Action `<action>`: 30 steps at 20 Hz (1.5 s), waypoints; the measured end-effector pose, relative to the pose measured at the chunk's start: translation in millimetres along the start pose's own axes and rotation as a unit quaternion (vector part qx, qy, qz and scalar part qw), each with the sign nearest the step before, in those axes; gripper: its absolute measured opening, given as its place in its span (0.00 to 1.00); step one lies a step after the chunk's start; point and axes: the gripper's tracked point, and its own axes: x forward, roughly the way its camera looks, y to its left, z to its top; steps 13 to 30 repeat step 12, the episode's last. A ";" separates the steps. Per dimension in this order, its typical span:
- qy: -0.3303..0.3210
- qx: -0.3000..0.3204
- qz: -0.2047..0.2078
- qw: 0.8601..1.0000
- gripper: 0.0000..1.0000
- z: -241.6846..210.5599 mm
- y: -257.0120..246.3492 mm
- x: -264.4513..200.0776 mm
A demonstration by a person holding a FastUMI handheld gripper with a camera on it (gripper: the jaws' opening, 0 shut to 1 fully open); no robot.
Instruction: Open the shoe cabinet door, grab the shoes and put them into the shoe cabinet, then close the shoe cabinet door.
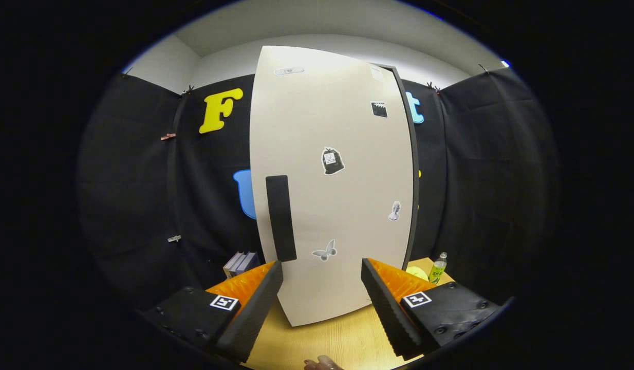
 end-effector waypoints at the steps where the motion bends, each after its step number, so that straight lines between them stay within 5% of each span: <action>1: -0.001 0.000 -0.001 1.000 1.00 0.4 0.1 0.6; 30: -0.009 -0.006 -0.002 1.000 1.00 4.6 -2.7 -0.4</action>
